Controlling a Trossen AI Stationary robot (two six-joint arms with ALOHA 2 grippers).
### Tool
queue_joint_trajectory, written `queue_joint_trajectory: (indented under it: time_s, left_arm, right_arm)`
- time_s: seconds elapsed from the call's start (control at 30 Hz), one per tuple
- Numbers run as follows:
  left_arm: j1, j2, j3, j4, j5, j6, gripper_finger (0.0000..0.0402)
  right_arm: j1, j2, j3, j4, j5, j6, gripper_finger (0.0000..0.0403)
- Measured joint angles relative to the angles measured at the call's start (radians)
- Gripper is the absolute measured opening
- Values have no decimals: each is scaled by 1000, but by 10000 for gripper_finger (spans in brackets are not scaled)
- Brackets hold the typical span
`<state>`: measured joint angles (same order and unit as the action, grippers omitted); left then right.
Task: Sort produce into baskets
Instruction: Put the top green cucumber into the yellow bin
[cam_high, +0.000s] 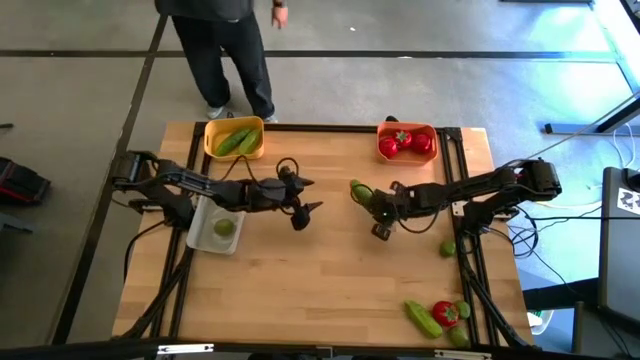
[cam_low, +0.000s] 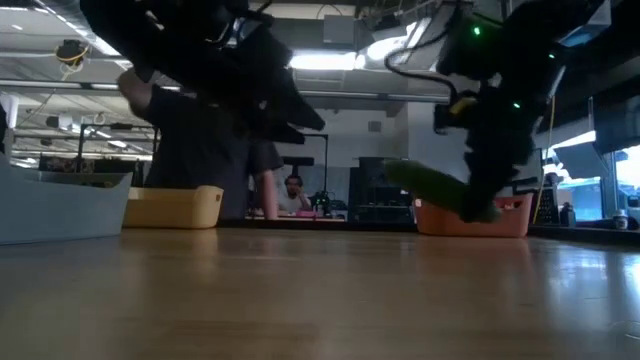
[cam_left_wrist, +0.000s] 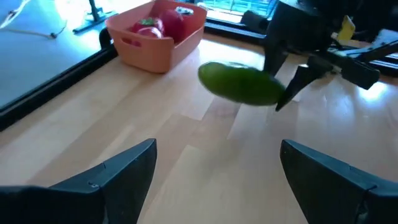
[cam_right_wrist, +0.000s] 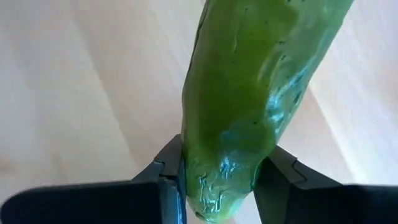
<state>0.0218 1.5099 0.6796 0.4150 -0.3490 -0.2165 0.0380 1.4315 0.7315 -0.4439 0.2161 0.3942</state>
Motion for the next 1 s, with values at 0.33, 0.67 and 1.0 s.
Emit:
queue_joint_trajectory:
  time_s: [0.33, 0.67, 1.0]
  left_arm:
    - [94, -184, 0, -184, 166, -17, 337]
    - [145, -233, -71, -89, 223, -73, 337]
    - [136, -94, -127, 356, 271, -169, 337]
  right_arm:
    - [-37, 0, 2, 312, 2, -180, 112]
    - [-80, -1, 2, 566, -28, -297, 113]
    - [-80, 60, 4, 808, -80, -354, 113]
